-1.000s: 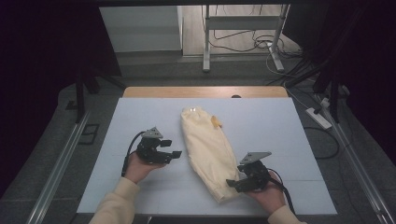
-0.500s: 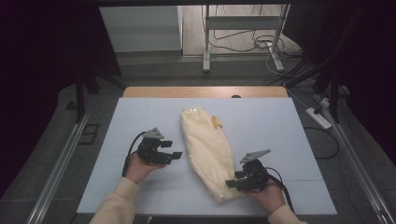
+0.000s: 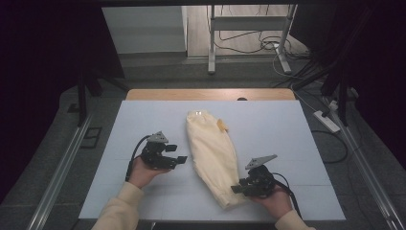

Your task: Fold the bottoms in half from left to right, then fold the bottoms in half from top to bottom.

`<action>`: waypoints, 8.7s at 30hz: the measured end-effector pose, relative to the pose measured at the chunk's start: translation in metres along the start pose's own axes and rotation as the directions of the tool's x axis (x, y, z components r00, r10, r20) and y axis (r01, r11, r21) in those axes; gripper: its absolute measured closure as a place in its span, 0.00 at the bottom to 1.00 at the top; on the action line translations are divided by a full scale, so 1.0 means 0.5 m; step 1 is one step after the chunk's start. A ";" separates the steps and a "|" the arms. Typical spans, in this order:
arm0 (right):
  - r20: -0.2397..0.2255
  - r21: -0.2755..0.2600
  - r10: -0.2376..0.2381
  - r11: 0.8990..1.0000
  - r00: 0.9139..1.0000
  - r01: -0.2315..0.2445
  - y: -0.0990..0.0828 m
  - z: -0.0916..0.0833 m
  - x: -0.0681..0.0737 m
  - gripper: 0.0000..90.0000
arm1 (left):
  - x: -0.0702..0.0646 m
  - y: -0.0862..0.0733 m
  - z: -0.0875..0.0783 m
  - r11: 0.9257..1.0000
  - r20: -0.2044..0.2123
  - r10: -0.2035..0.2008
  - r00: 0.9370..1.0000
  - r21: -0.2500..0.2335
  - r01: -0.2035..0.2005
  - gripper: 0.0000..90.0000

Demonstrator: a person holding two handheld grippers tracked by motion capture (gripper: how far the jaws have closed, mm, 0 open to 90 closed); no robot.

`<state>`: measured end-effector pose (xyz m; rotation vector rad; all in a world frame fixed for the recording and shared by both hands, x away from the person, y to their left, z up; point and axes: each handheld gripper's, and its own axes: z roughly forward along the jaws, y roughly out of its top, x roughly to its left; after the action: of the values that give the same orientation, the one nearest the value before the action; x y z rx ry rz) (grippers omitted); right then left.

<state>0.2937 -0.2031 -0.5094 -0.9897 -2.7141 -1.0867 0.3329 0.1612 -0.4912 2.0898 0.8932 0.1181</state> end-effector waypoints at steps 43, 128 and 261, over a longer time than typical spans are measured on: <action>-0.065 -0.026 -0.108 0.994 0.992 0.107 0.014 0.052 0.090 0.72 | 0.004 0.000 -0.004 1.000 0.008 0.000 1.000 -0.008 0.000 0.34; 0.140 -0.156 -0.082 0.982 0.987 0.104 0.098 0.015 -0.053 0.32 | 0.013 0.027 0.019 0.999 -0.001 -0.024 1.000 -0.036 0.024 0.31; 0.162 -0.148 -0.045 0.987 0.986 0.069 0.268 0.088 -0.173 0.85 | 0.112 0.138 0.129 0.999 0.013 -0.051 0.999 0.009 0.051 0.93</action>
<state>0.4482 -0.1489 -0.4854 -1.0681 -2.8350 -1.2975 0.4371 0.1267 -0.4942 2.0721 0.9398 0.0730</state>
